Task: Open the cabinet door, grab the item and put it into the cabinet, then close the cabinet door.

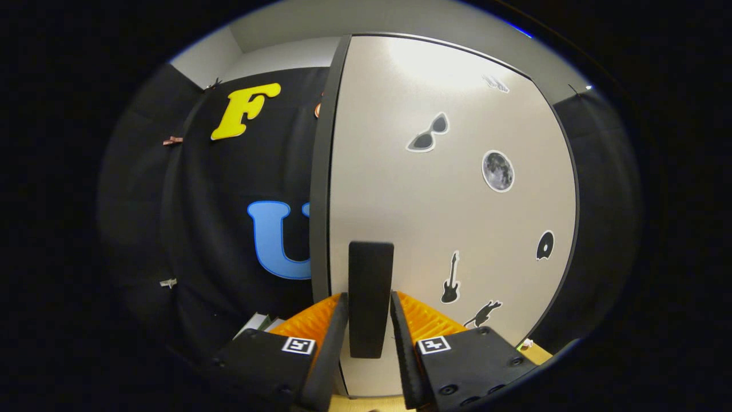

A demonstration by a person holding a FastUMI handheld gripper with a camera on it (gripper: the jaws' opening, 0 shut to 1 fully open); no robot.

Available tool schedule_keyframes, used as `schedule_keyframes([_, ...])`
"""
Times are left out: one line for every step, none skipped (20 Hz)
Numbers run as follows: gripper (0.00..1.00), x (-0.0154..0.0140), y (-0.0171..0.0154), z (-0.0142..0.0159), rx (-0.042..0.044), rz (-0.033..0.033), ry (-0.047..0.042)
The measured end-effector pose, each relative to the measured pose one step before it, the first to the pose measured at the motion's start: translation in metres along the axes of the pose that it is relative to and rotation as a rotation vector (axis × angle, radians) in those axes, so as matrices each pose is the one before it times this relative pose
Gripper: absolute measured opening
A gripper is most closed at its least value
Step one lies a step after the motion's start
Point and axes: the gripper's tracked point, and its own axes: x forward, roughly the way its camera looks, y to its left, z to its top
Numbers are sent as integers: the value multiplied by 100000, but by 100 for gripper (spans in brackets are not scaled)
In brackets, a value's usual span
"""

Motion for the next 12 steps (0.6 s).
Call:
schedule_keyframes([42,20,-184,30,1461,423,1326])
schedule_keyframes([37,189,-37,146,-1610,505,279])
schedule_keyframes([31,-102,-134,-128,-3031,513,186])
schedule_keyframes([26,-183,169,134,-1999,938,-534])
schedule_keyframes([20,-510,1,-24,-515,1134,571])
schedule_keyframes([20,64,-1,-89,484,1137,510])
schedule_keyframes([20,-256,76,-62,788,1515,416])
schedule_keyframes([20,-286,-33,1,553,1571,669])
schedule_keyframes([20,-513,-20,39,144,1311,381])
schedule_keyframes([20,-408,71,-12,-208,1377,226])
schedule_keyframes([20,-421,-33,30,-117,1384,69])
schedule_keyframes([20,-441,-85,-68,527,1446,309])
